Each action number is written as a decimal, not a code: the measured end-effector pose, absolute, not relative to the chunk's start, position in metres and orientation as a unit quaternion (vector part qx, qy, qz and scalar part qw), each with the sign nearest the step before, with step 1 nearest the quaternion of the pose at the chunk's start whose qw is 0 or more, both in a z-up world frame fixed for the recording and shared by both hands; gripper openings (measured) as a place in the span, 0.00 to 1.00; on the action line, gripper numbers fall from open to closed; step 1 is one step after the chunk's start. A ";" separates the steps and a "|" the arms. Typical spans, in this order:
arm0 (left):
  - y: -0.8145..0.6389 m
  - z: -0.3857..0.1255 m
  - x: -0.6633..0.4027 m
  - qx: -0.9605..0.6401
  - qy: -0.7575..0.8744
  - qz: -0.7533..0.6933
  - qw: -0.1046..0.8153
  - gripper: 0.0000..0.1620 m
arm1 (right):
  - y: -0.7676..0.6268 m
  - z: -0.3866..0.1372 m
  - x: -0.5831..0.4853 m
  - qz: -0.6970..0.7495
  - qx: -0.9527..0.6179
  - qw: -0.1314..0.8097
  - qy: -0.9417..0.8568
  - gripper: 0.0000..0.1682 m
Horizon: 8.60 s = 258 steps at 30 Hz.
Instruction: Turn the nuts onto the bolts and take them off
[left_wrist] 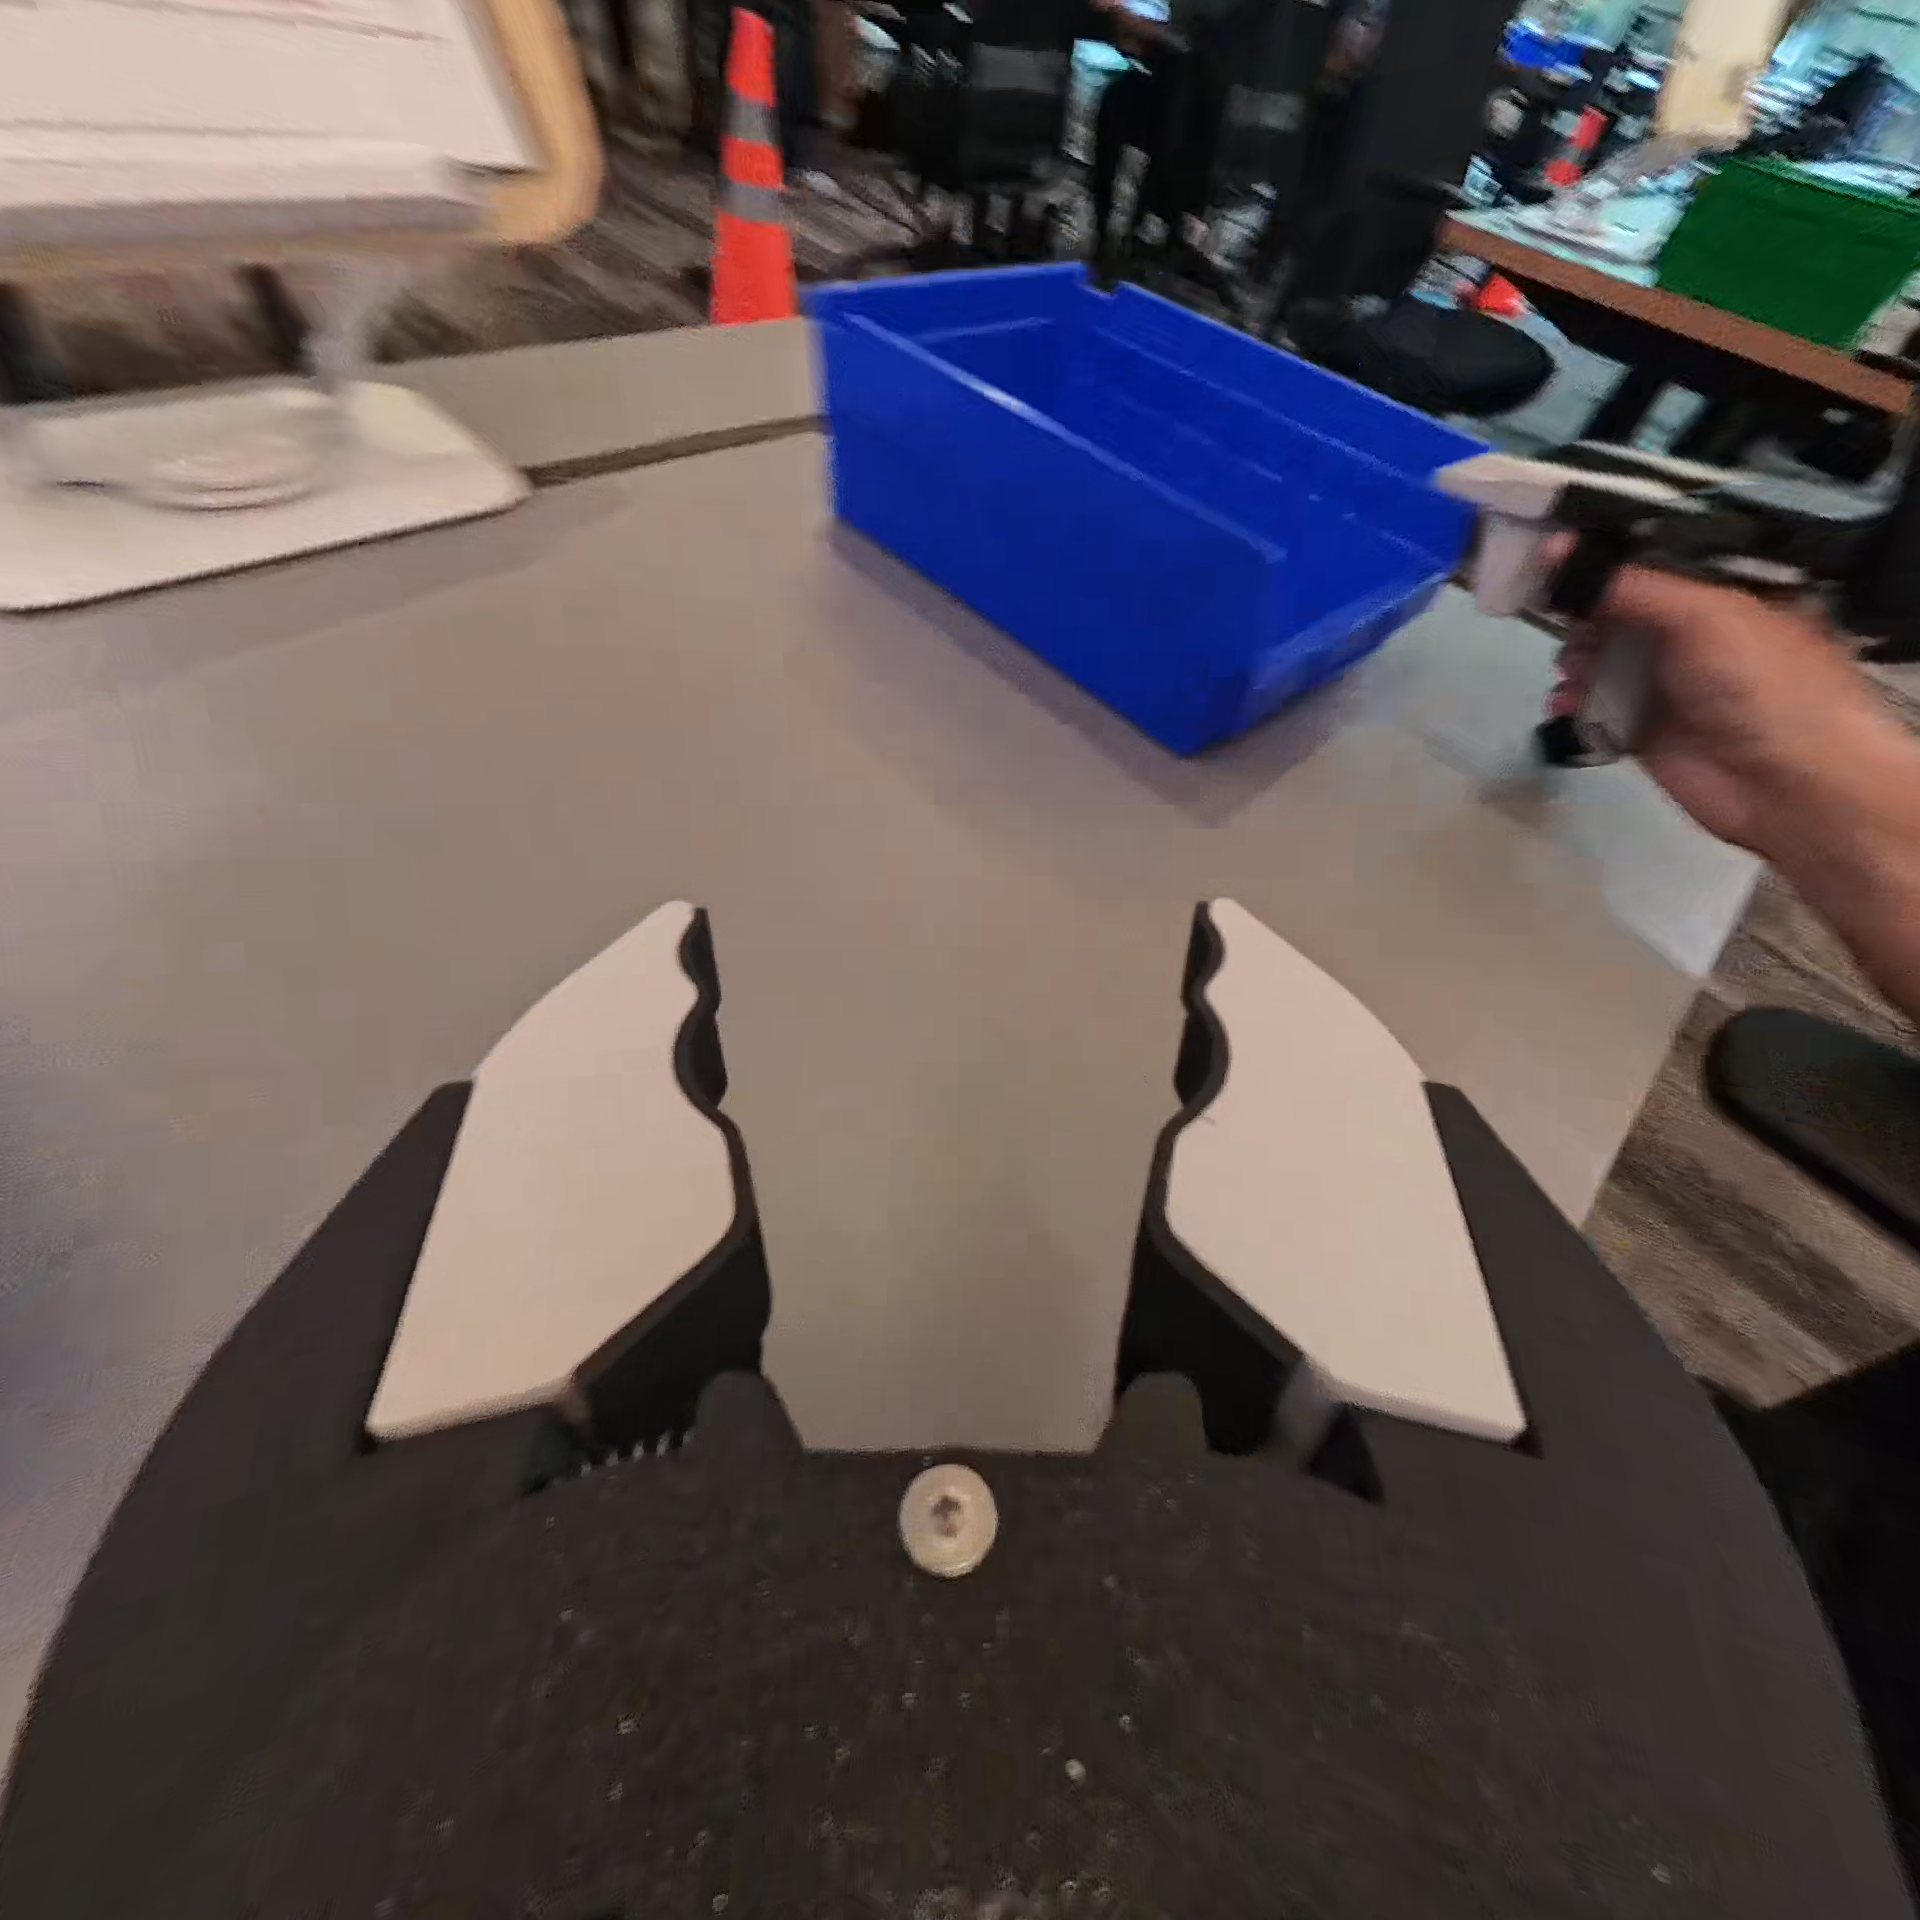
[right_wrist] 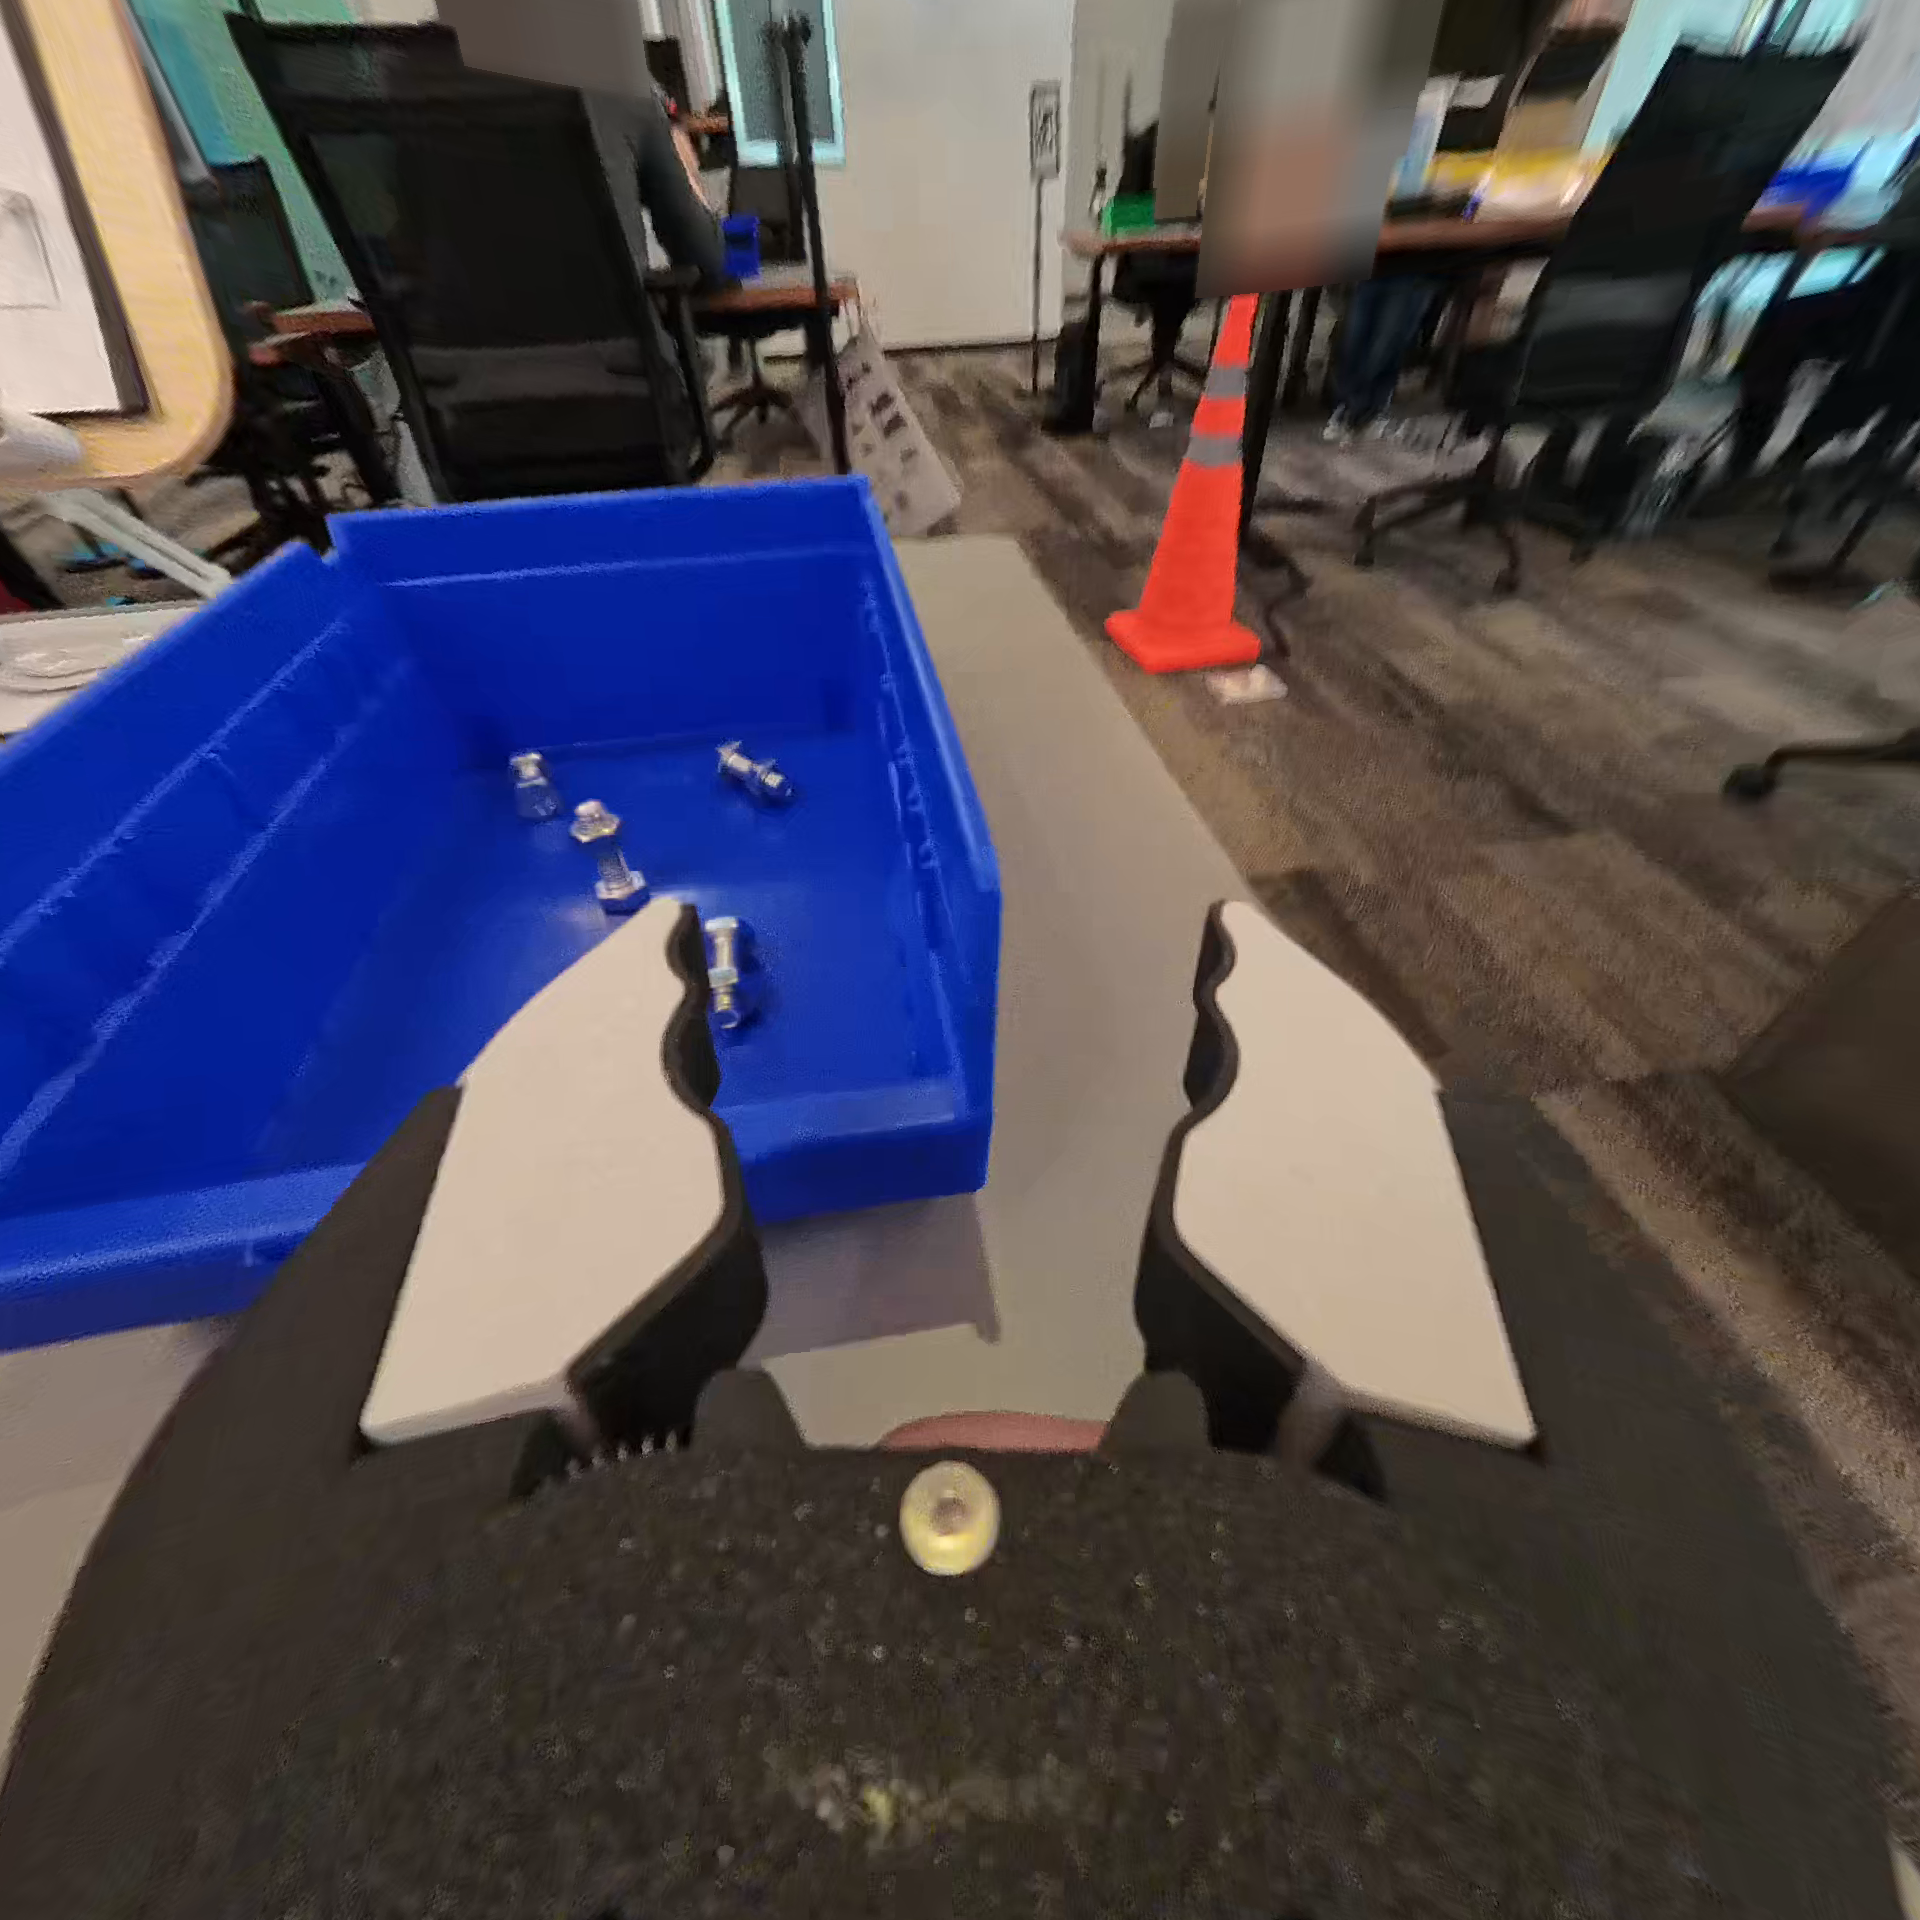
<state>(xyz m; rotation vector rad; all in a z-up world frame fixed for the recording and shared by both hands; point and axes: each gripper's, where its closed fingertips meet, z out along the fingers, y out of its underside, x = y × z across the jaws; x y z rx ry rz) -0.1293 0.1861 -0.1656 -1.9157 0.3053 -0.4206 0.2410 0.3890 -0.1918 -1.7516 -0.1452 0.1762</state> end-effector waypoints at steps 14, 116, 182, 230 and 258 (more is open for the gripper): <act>0.361 -0.226 0.054 -0.866 0.099 -0.113 0.476 0.21 | 0.419 -0.213 0.221 0.204 -0.795 0.570 -0.037 0.14; 0.000 -0.099 -0.369 -0.785 -0.120 0.127 0.594 0.03 | 0.126 -0.074 -0.222 0.241 -0.692 0.607 -0.308 0.03; 0.196 -0.221 -0.288 -0.864 -0.092 -0.044 0.494 0.09 | 0.267 -0.220 -0.117 0.155 -0.809 0.509 -0.249 0.04; 0.127 -0.066 -0.418 -0.786 -0.100 -0.013 0.609 0.38 | 0.225 -0.104 -0.126 0.288 -0.694 0.514 -0.414 0.36; 0.123 -0.233 -0.332 -0.858 -0.034 0.012 0.512 0.38 | 0.326 -0.212 0.155 0.136 -0.792 0.580 -0.135 0.30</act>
